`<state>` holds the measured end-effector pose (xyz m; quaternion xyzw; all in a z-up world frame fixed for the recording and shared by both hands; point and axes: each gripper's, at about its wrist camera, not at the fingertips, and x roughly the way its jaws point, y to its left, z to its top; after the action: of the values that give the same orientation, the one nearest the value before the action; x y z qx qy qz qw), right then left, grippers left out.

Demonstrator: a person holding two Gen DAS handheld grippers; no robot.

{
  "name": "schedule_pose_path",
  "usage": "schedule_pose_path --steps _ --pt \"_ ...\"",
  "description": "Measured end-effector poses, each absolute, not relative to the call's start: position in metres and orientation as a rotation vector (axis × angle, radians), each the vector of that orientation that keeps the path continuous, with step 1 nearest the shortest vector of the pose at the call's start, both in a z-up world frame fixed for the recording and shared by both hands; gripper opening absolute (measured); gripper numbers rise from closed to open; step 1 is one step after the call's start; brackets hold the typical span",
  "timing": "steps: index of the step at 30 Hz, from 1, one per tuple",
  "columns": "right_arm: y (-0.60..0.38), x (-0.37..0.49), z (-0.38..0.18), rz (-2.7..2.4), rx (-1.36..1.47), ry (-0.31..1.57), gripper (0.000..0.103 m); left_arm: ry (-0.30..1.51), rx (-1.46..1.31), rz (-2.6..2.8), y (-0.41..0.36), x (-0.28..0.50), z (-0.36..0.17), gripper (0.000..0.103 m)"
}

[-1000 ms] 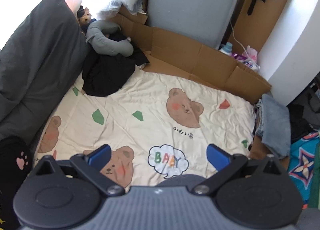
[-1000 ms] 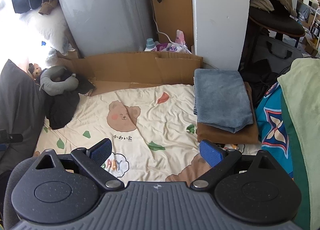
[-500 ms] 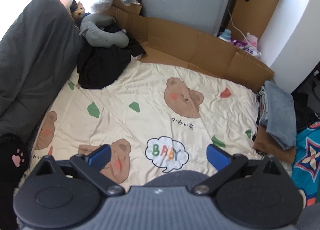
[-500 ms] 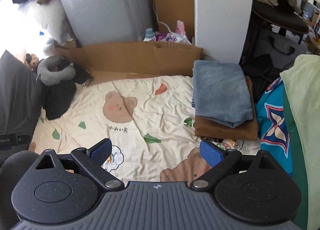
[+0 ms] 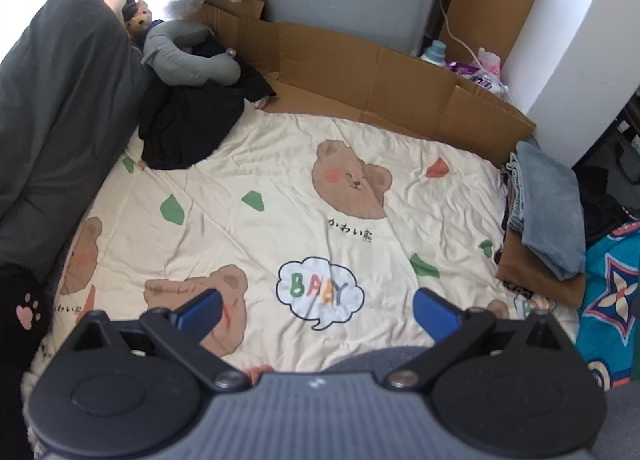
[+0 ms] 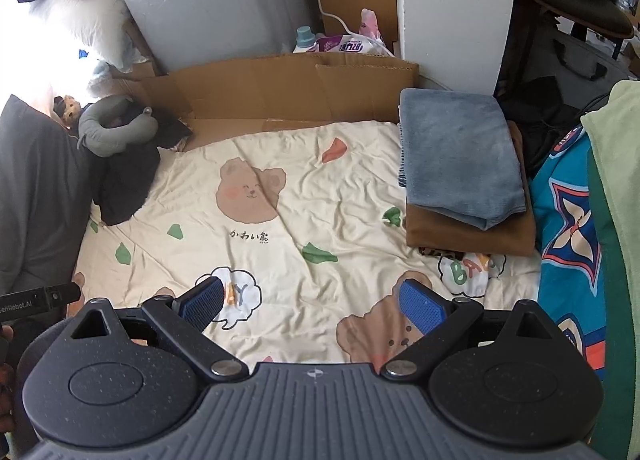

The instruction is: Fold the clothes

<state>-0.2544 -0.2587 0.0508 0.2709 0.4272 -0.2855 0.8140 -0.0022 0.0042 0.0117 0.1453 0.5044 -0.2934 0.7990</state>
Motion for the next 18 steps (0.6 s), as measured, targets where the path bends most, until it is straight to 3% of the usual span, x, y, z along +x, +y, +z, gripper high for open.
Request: schedule_pose_path --steps 18 --pt "-0.258 -0.242 0.047 -0.629 0.535 0.962 0.098 1.085 0.392 -0.642 -0.006 -0.006 0.006 0.102"
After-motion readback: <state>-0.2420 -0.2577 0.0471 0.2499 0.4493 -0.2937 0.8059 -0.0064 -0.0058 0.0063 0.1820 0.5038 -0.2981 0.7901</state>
